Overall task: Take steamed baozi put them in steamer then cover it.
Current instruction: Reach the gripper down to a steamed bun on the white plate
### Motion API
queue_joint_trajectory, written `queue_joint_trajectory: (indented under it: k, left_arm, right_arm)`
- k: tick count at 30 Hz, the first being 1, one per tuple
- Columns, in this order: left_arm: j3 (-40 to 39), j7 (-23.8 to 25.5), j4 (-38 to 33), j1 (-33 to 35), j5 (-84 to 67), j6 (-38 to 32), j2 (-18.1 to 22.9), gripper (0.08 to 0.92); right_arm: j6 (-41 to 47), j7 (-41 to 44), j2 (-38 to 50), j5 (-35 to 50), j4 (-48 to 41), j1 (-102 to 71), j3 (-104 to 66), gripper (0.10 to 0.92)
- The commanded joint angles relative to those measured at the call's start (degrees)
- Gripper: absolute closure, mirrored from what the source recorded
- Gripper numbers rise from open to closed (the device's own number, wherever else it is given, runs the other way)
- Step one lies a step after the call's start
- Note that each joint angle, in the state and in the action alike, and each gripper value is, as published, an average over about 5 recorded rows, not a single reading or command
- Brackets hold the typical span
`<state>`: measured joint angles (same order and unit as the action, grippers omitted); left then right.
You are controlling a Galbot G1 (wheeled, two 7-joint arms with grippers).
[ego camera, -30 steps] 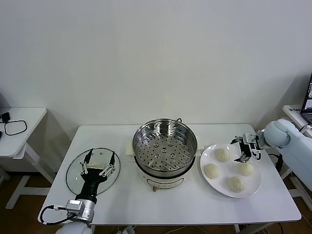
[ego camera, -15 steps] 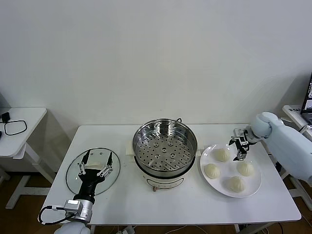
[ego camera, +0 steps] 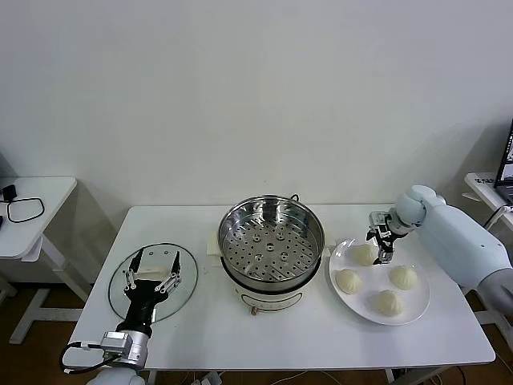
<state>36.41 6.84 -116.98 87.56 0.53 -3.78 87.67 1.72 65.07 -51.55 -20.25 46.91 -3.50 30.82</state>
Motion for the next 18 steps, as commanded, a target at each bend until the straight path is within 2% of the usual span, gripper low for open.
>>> queue_joint_trajectory:
  k: [1, 6, 12, 18]
  left_arm:
    - [0.24, 0.04, -0.13, 0.21, 0.07, -0.18, 0.11, 0.177]
    - [0.20, 0.00, -0.09, 0.23, 0.12, -0.27, 0.18, 0.177]
    - [0.08, -0.01, -0.12, 0.28, 0.17, -0.36, 0.33, 0.177]
    - [0.09, -0.08, -0.27, 0.31, 0.19, -0.37, 0.36, 0.177]
  right_arm:
    - [-0.17, -0.10, -1.36, -0.85, -1.52, 0.11, -0.18, 0.203]
    - [-0.18, -0.36, -1.33, -1.14, -1.04, -0.59, -0.53, 0.203]
    - [-0.13, -0.97, -0.94, -1.27, -0.30, -0.98, -0.66, 0.281]
    - [0.00, -0.90, 0.67, 0.67, 2.45, -0.36, 0.39, 0.295]
